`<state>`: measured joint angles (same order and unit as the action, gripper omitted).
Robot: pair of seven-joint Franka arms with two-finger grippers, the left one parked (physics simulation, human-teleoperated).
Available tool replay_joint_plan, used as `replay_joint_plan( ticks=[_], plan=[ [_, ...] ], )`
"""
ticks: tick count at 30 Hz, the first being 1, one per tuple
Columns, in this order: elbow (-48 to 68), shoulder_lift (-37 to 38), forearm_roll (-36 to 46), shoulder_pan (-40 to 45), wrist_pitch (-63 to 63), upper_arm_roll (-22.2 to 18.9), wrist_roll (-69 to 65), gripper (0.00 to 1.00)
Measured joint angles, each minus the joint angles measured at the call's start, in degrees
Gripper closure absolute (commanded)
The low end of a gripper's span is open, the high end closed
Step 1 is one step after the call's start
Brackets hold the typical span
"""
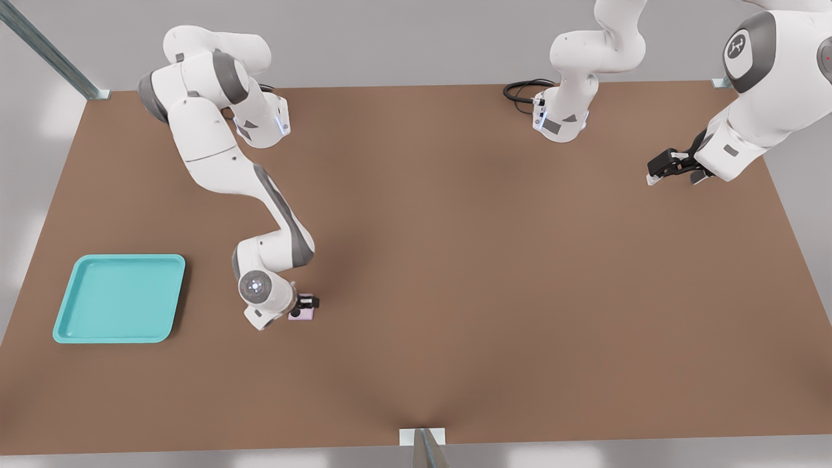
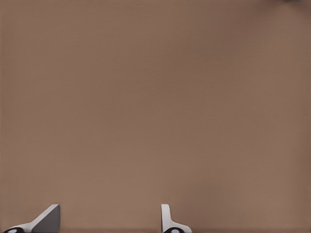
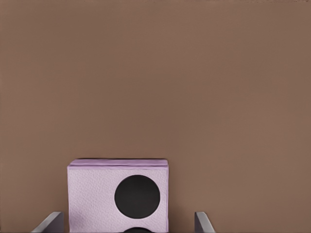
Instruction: Keep left arm still and place phone on the tray with right arm
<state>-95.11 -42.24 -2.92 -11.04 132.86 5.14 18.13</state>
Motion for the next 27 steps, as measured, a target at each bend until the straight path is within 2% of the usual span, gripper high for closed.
replay_joint_plan(
  ticks=[11, 12, 13, 14, 16, 17, 23, 27],
  plan=[
    [-2.57, -0.19, 0.03, -0.26, 5.01, 0.04, 4.62, 0.0],
    [-2.69, -0.14, 0.04, -0.25, 5.21, 0.04, 4.9, 0.11],
    [-2.76, -0.12, 0.06, -0.27, 5.38, 0.04, 5.16, 0.19],
    [-2.8, -0.1, 0.13, -0.28, 5.55, 0.04, 5.36, 0.23],
    [-2.82, -0.24, 0.25, -0.29, 5.82, 0.04, 5.69, 0.23],
    [-2.81, -0.19, 0.34, -0.27, 5.94, 0.04, 5.78, 0.31],
    [-2.75, 3.96, 0.6, 1.19, 4.86, 0.0, 5.93, 0.31],
    [-2.81, 8.49, 0.47, 9.54, 1.25, 0.01, 3.85, 0.3]
  ],
)
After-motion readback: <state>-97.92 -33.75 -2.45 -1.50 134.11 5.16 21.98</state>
